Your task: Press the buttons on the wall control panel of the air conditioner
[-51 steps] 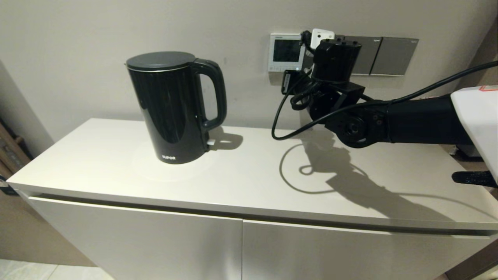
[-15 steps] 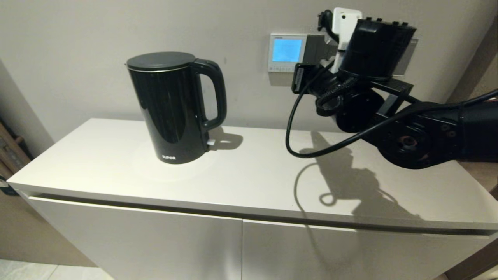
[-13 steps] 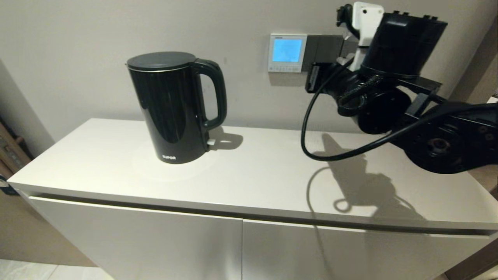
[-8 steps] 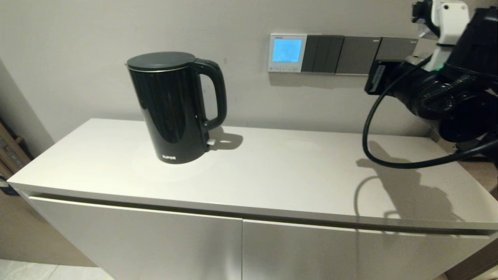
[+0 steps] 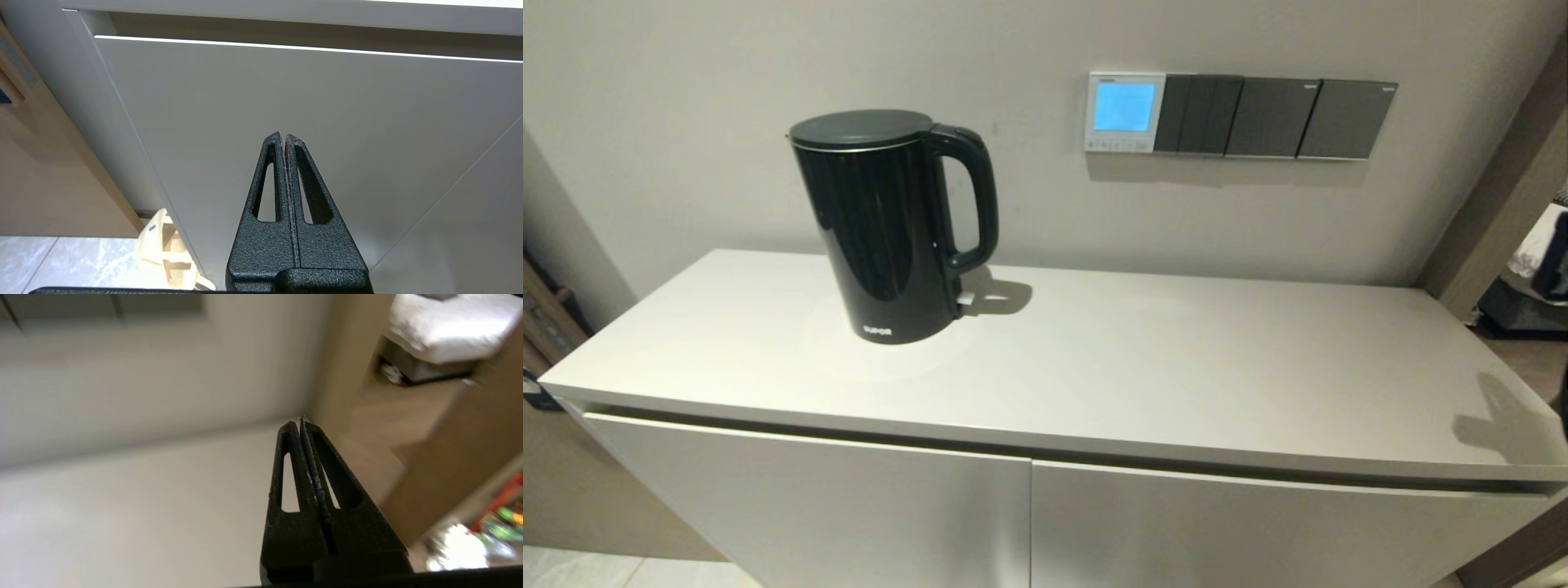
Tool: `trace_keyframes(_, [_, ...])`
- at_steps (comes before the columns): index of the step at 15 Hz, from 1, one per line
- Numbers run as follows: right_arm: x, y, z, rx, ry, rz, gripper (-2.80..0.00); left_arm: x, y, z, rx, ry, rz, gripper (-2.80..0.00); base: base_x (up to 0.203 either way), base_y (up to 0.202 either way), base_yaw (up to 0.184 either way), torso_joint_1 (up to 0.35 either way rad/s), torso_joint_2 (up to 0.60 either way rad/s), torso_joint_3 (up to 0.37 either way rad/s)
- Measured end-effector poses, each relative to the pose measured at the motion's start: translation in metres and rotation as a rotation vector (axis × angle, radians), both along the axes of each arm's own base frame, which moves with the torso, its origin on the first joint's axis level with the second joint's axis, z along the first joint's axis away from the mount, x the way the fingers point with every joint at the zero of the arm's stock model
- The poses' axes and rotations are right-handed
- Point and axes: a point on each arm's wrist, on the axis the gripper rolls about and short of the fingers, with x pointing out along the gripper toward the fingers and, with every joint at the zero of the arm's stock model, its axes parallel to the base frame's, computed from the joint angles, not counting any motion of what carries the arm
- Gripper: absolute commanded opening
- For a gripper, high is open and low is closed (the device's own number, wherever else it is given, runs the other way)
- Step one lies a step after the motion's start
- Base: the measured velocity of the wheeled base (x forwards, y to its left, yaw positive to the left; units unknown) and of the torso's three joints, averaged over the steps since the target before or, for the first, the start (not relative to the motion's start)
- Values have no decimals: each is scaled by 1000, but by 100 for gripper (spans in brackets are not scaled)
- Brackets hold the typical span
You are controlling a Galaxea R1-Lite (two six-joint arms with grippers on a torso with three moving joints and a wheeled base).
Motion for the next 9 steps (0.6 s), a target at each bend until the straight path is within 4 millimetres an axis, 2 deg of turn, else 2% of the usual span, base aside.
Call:
trace_keyframes(2, [-29,-8,-20,-4,58,-19,-280,0,0,0,0,0,0,-280,0,0,0,0,0,0])
trace_keyframes(4, [-53,-14,-50,-3,125,-52,-280,0,0,0,0,0,0,-280,0,0,0,0,0,0])
trace_keyframes(7, [-81,-22,-93,-11,190,-110,-280,0,0,0,0,0,0,-280,0,0,0,0,0,0])
trace_keyframes(9, [-97,-27,-114,-9,199,-154,-280,0,0,0,0,0,0,-280,0,0,0,0,0,0])
